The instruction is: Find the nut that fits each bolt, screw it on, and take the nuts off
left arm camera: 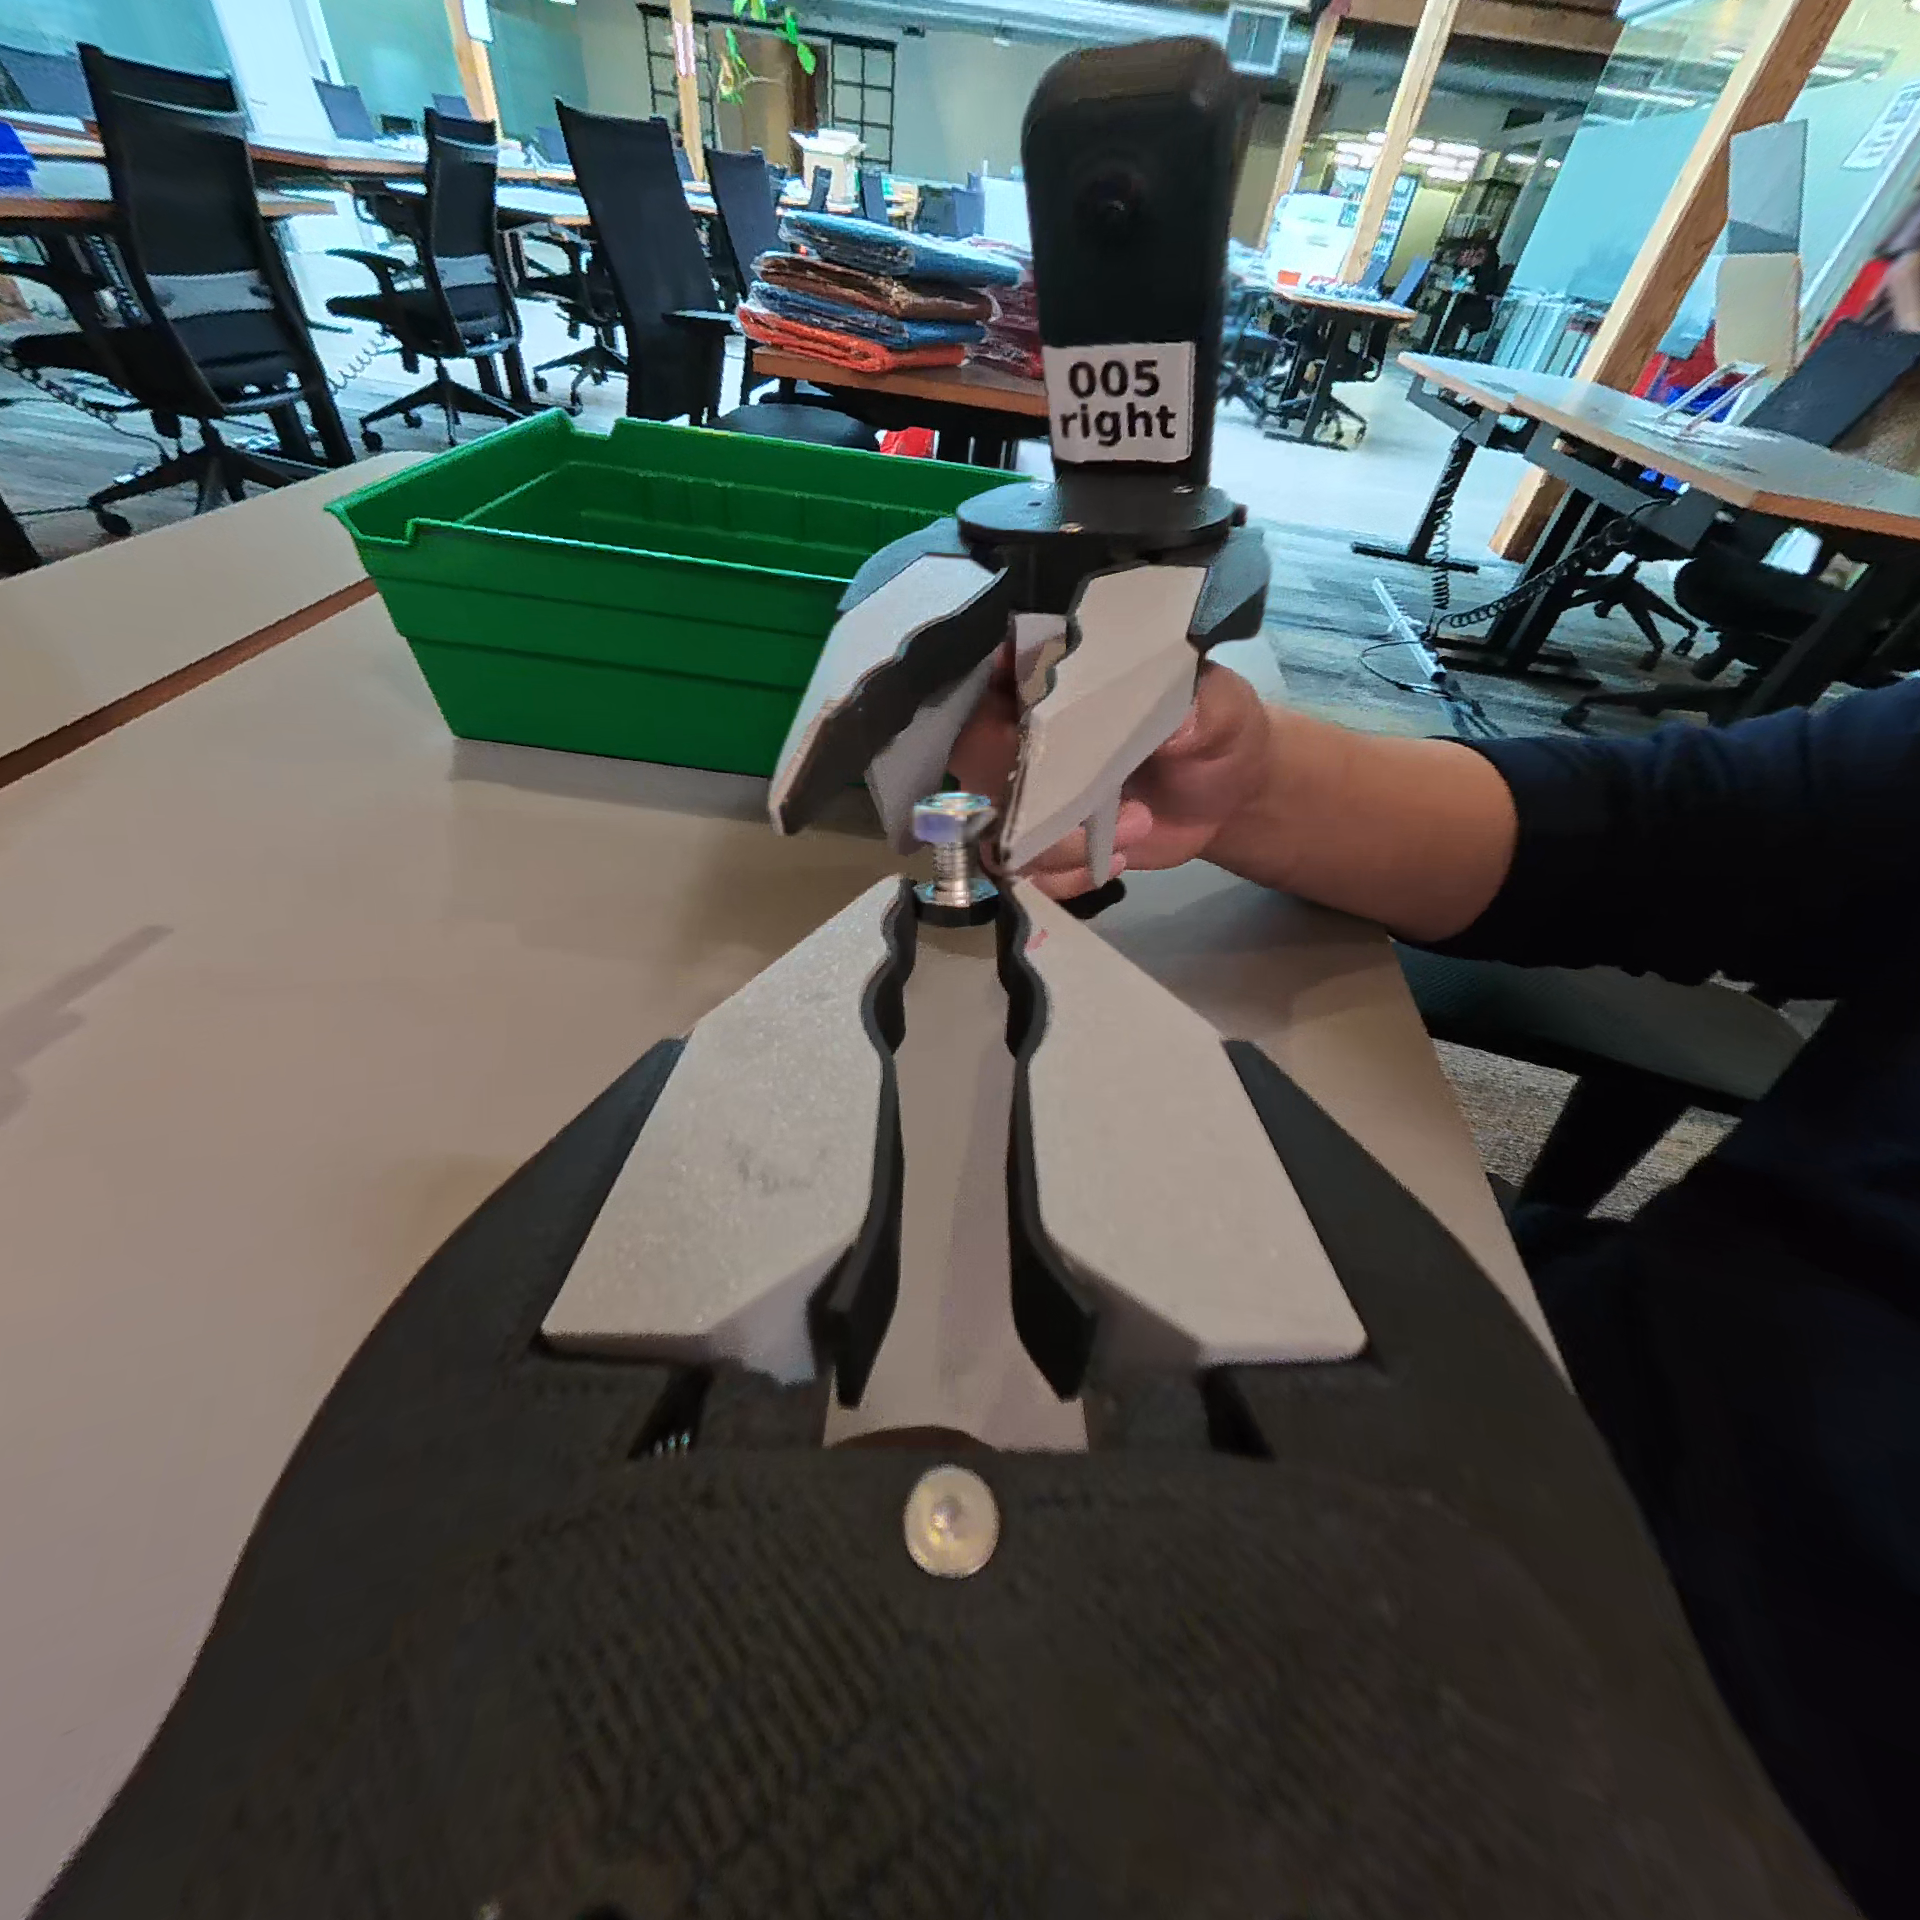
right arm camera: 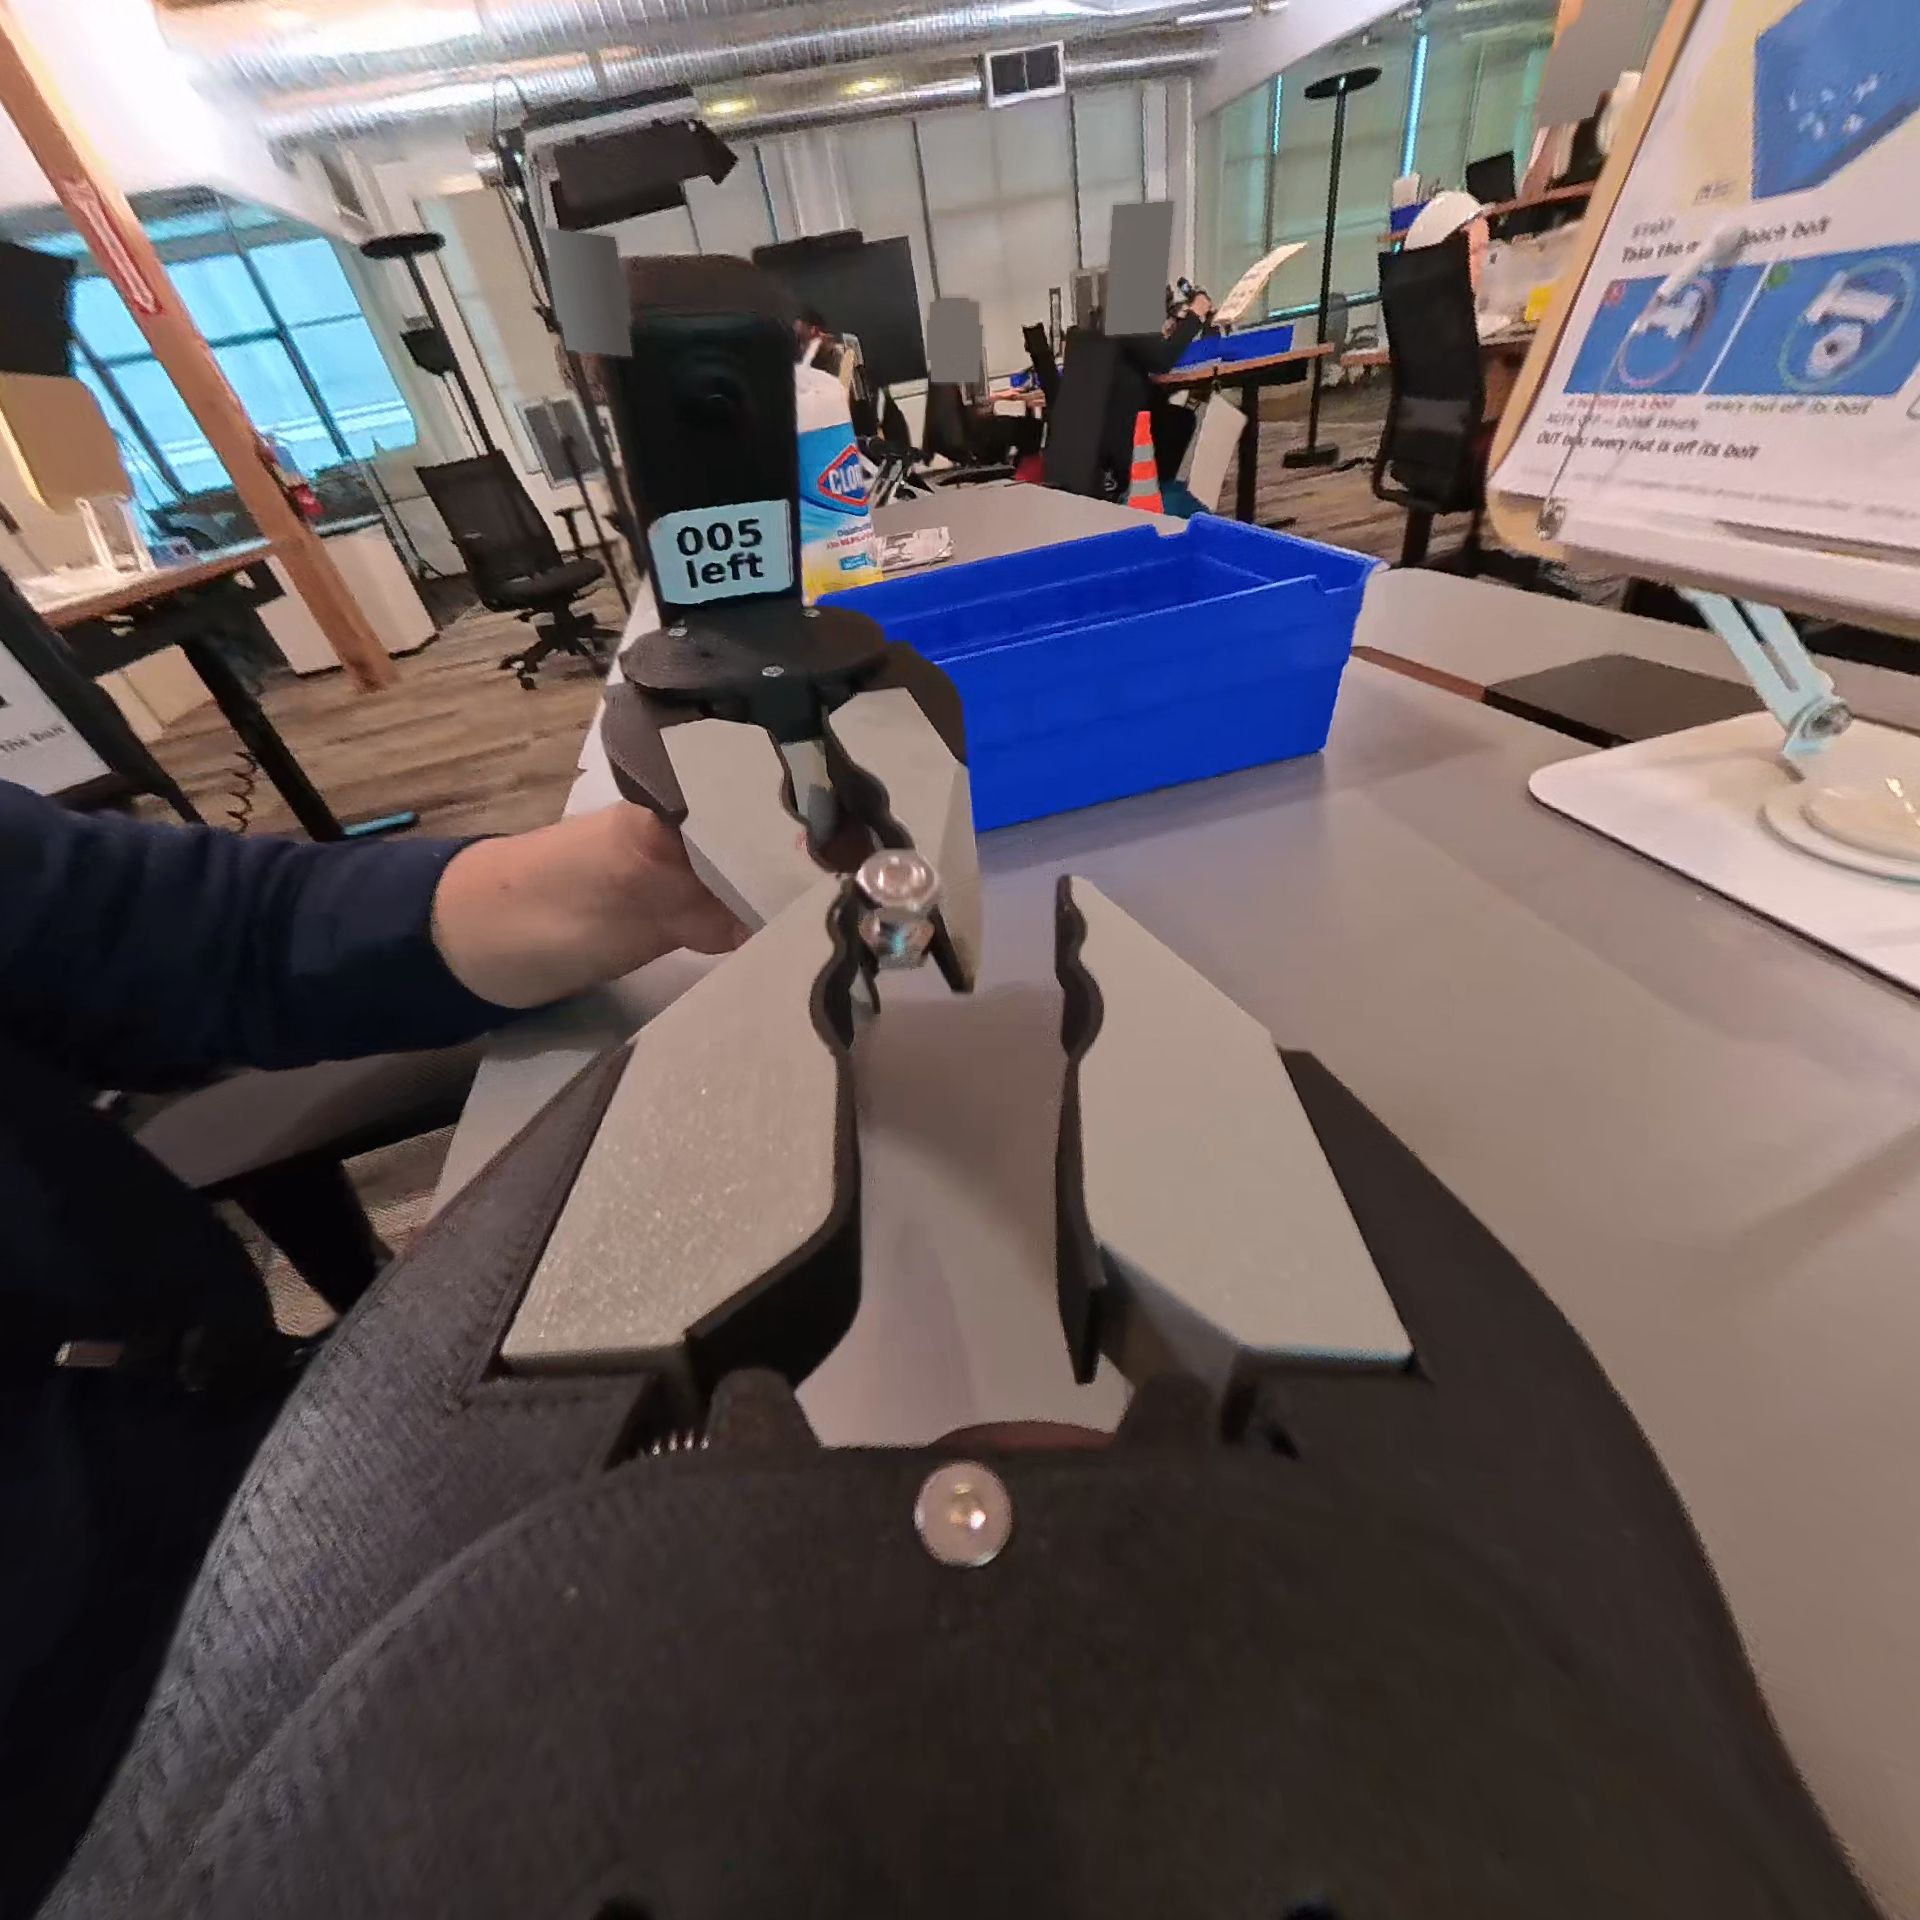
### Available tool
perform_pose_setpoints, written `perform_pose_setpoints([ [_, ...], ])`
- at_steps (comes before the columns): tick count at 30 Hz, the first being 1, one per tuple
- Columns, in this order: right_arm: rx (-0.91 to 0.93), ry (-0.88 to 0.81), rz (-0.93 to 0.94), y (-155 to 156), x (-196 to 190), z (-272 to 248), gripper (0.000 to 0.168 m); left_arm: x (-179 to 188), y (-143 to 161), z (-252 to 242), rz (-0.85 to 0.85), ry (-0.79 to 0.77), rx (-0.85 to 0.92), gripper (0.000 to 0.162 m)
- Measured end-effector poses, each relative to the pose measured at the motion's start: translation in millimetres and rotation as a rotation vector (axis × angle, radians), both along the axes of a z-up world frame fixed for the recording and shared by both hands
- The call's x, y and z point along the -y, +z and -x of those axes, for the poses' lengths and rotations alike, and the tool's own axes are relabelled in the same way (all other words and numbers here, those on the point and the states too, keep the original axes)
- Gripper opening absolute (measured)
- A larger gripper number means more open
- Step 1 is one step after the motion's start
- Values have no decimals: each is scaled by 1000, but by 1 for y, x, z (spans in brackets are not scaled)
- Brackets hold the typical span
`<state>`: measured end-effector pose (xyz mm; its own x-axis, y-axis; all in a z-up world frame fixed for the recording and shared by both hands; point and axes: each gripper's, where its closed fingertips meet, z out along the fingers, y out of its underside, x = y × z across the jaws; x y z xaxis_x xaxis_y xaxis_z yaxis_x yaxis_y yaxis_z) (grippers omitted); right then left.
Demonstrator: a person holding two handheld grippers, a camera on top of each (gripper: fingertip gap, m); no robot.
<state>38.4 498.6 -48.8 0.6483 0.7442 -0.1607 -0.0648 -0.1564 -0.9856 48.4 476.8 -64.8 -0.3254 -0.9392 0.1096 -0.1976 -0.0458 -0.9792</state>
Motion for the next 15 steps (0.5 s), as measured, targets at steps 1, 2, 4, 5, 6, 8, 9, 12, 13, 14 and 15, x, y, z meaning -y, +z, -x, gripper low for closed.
perform_pose_setpoints([
  [1, -19, 6, 14, 0, 0, -3, 34, -2, 2, 1, 12, 3, 8, 13],
  [2, -38, -3, 15, 2, 0, -8, 29, -3, 5, 2, 30, 0, 20, 13],
  [4, -62, -16, -10, 9, 1, -13, 24, -5, 10, 5, 46, 1, 35, 13],
  [5, -74, 0, -24, 13, 4, -11, 25, -6, 9, 5, 41, 4, 34, 13],
  [6, -80, 14, -36, 16, 6, -7, 25, -5, 9, 4, 36, 1, 31, 13],
  [8, -58, 45, -43, 15, 9, 4, 27, -1, 5, 2, 30, -10, 21, 13],
  [9, -30, 33, -37, 10, 7, 5, 26, 1, 4, 2, 24, -16, 16, 13],
  [12, -10, 7, 11, 1, 1, -1, 32, -1, 1, 1, -3, 4, 5, 13],
  [13, -27, 9, 25, 1, 1, -4, 32, -3, 3, 1, 7, 7, 13, 13],
  [14, -40, -8, 21, 3, -1, -9, 24, -4, 6, 3, 25, 5, 24, 13],
  [15, -41, -29, 5, 5, -1, -13, 21, -6, 9, 4, 38, 9, 32, 13],
])
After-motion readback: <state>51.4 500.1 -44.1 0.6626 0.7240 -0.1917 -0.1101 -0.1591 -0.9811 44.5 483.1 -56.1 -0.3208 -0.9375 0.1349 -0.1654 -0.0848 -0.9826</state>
